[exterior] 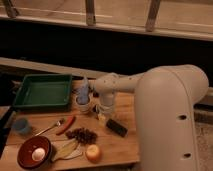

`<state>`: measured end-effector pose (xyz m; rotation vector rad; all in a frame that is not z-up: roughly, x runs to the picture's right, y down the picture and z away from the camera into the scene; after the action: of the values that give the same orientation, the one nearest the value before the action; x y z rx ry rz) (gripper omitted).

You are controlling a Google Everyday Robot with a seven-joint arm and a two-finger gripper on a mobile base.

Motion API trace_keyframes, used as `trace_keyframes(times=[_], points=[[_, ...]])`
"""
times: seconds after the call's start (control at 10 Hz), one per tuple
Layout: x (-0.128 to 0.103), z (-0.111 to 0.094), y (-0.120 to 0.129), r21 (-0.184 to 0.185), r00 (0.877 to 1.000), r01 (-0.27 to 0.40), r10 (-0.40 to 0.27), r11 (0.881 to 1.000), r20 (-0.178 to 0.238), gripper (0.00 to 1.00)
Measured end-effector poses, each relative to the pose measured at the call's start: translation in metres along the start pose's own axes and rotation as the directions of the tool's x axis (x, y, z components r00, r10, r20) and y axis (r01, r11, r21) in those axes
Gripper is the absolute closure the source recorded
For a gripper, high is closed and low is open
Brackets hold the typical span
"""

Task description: Place eraser in plastic cup

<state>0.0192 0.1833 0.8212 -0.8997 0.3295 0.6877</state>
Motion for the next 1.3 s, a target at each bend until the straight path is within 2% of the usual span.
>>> trace_keyframes(times=[0.4, 0.8, 1.1, 1.3], points=[[-0.006, 0.006, 0.005, -0.012, 1.000, 0.016, -0.016, 1.000, -0.013, 0.40], [0.010, 0.005, -0.016, 0.000, 0.998, -0.044, 0.044, 0.999, -0.049, 0.40], [0.020, -0.004, -0.027, 0.025, 0.996, -0.079, 0.080, 0.997, -0.050, 0.40], [0.022, -0.001, -0.030, 0.024, 0.994, -0.094, 0.095, 0.995, -0.055, 0.40]])
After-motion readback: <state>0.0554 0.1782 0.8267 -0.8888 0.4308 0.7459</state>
